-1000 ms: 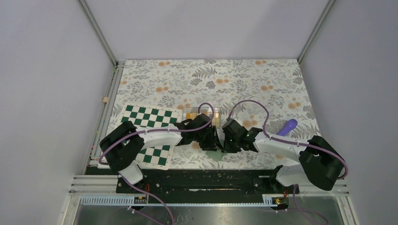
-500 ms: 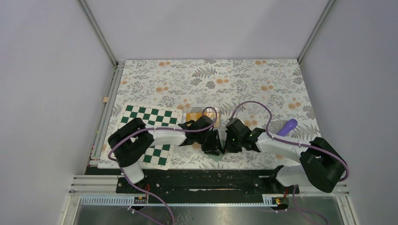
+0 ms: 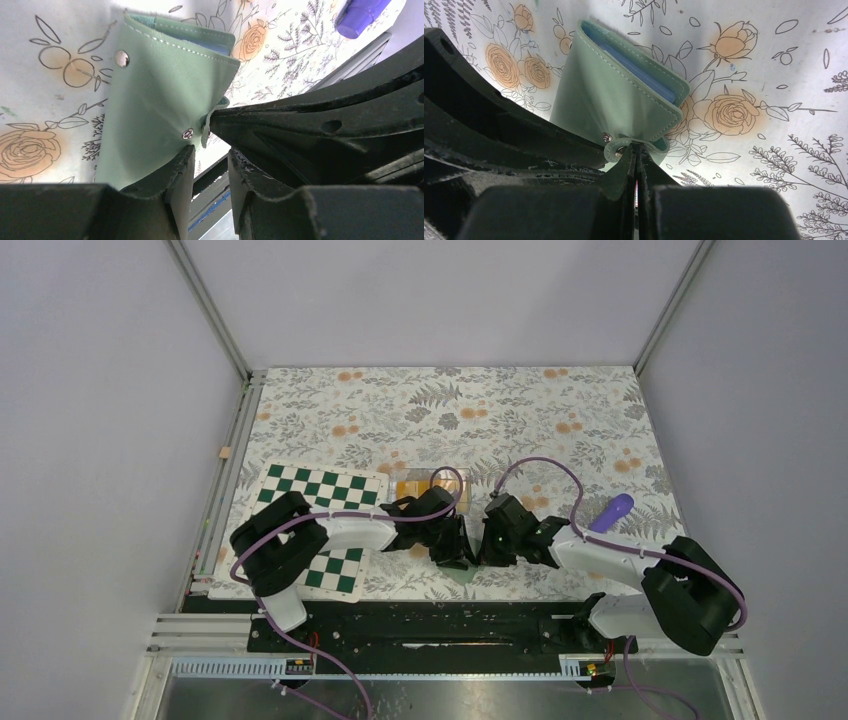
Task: Put the credit cards into the card holder
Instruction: Close the card holder at the center of the board.
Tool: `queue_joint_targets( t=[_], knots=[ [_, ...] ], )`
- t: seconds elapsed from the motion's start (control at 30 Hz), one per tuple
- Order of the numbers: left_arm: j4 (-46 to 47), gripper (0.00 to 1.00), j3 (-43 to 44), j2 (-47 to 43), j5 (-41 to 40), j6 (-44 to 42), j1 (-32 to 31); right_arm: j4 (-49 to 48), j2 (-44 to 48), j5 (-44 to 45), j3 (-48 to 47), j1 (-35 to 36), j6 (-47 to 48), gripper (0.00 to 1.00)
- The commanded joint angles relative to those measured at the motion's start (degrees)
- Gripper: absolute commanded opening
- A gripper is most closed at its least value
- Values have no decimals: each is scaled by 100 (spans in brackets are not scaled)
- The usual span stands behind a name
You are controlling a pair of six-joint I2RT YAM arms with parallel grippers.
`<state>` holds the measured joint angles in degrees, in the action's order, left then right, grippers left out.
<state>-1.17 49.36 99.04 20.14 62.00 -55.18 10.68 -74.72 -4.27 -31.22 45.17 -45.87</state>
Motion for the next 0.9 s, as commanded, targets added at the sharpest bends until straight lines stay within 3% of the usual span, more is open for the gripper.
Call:
queue_joint_targets(
  t=[0.0, 0.3, 0.43, 0.57, 0.87],
  knots=[
    [582, 32, -23, -108, -516, 58, 74, -574, 48, -358, 179, 18, -11, 0],
    [449, 34, 93, -61, -477, -22, 141, -706, 154, -435, 259, 18, 7, 0],
    [497, 25, 161, 135, -321, -51, 147, -744, 106, -492, 242, 11, 5, 0],
    [493, 0, 140, 124, -301, -77, 141, -749, 109, -496, 215, 10, 21, 0],
    [-376, 0, 619, -206, -371, -622, 139, -464, 392, -469, 12, -98, 177, 0]
  ],
)
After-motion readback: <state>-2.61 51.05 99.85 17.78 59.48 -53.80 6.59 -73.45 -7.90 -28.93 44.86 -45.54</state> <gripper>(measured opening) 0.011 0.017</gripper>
